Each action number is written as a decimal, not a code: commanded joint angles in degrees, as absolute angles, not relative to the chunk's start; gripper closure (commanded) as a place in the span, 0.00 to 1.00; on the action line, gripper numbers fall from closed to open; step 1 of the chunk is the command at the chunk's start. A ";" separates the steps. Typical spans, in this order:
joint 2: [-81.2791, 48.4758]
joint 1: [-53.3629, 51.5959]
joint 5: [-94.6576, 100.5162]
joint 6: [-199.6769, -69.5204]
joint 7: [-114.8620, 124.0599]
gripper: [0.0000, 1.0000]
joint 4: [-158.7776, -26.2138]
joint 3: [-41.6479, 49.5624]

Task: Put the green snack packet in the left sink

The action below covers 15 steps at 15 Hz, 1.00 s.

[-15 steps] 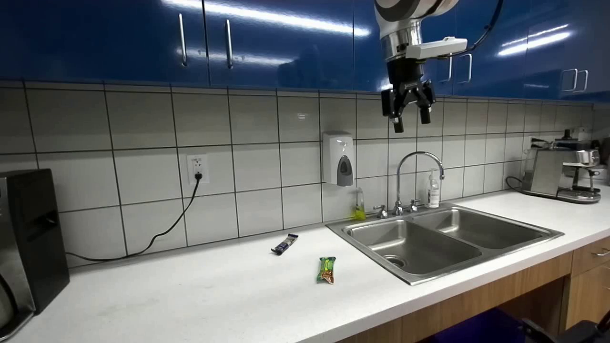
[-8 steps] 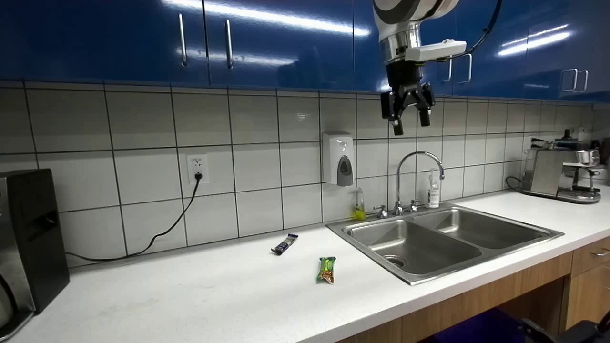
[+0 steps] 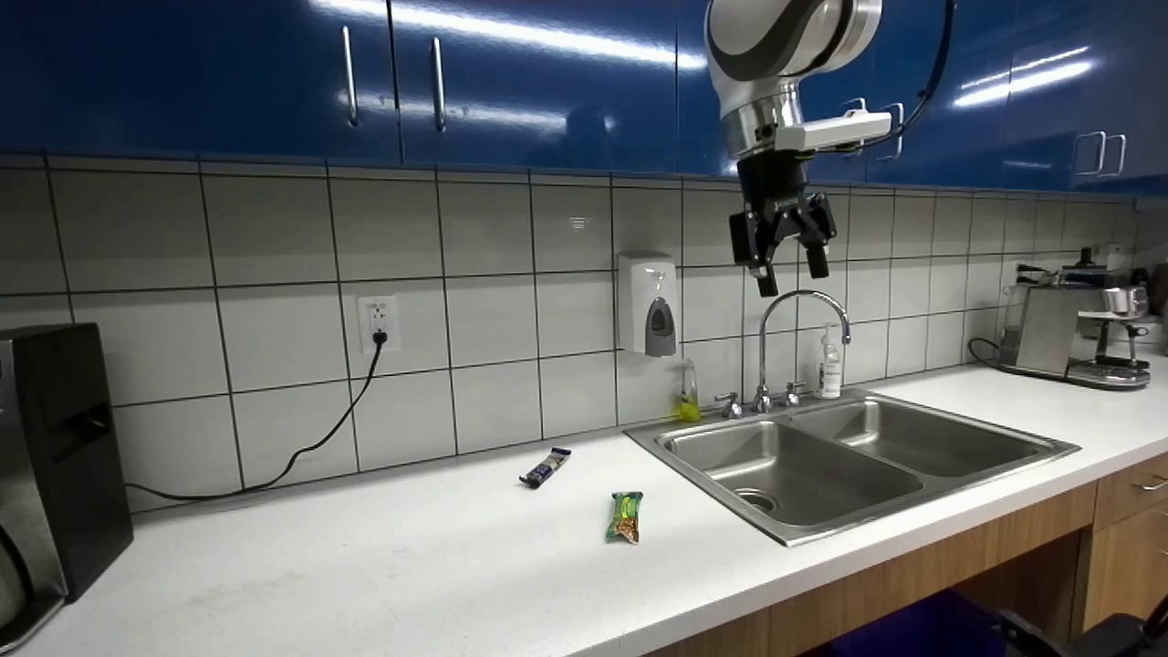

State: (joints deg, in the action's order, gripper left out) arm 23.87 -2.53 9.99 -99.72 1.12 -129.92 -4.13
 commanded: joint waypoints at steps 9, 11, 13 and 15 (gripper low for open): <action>13.07 -6.13 6.23 -113.17 5.49 0.00 -133.81 -7.39; 9.50 -6.39 6.78 -116.79 7.12 0.00 -133.33 -8.00; 5.98 -6.55 7.37 -120.08 8.53 0.00 -132.60 -8.35; 2.15 -6.73 8.10 -123.02 10.02 0.00 -131.46 -8.51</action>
